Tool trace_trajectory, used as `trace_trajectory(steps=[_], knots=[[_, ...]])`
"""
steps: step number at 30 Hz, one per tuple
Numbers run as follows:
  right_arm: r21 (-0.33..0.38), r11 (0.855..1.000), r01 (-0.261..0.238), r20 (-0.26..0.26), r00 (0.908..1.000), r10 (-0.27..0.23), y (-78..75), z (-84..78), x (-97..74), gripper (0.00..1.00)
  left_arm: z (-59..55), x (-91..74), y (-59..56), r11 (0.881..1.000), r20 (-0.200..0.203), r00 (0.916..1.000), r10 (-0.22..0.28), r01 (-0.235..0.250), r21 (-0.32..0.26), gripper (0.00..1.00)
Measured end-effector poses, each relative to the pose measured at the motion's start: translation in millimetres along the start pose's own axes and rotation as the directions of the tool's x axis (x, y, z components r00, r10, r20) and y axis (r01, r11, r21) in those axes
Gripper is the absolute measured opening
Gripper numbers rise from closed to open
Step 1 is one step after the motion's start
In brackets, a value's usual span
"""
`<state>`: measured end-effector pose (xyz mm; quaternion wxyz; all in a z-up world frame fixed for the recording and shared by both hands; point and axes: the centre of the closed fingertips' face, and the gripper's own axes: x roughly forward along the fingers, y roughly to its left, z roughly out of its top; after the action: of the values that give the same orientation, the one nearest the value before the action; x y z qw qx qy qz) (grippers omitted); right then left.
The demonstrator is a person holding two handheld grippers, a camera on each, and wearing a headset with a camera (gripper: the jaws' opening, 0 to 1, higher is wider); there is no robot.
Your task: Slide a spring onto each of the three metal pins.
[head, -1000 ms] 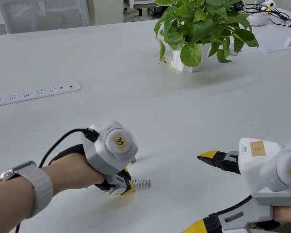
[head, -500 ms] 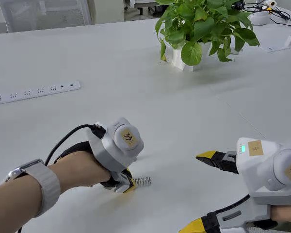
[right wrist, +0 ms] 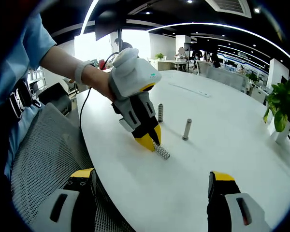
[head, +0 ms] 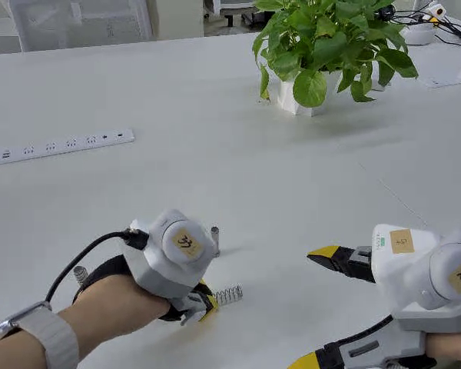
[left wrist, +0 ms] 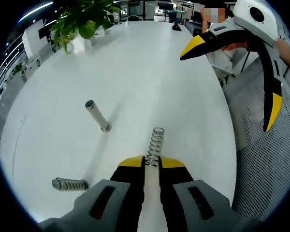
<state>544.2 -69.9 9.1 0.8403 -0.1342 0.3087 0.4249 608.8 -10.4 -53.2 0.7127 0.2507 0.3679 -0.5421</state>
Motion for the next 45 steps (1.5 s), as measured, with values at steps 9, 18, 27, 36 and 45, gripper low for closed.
trace_trajectory(steps=[9,18,27,36,45], knots=[[-0.02,0.999,-0.028,0.003,0.9996,0.028,6.9,7.0,5.9,0.96,-13.4,-12.8,-10.1,0.999,0.063,0.9976,0.028,-0.026,-0.034,0.07],[-0.057,0.995,-0.08,0.002,0.9968,0.08,17.4,19.5,19.0,0.95,-23.2,-36.3,-9.0,0.99,0.131,0.9873,0.091,-0.075,-0.119,0.07],[-0.103,0.988,-0.116,0.005,0.9931,0.117,23.9,35.4,28.6,0.94,-30.2,-53.6,-9.4,0.981,0.175,0.976,0.129,-0.1,-0.169,0.07],[-0.145,0.977,-0.154,-0.011,0.988,0.154,31.9,40.9,39.1,0.91,-37.9,-62.1,-15.5,0.983,0.231,0.9651,0.122,-0.085,-0.163,0.07],[-0.176,0.965,-0.195,-0.027,0.9807,0.194,35.3,45.8,43.8,0.8,-33.3,-72.4,-23.6,0.989,0.297,0.9511,0.085,-0.045,-0.14,0.07]])
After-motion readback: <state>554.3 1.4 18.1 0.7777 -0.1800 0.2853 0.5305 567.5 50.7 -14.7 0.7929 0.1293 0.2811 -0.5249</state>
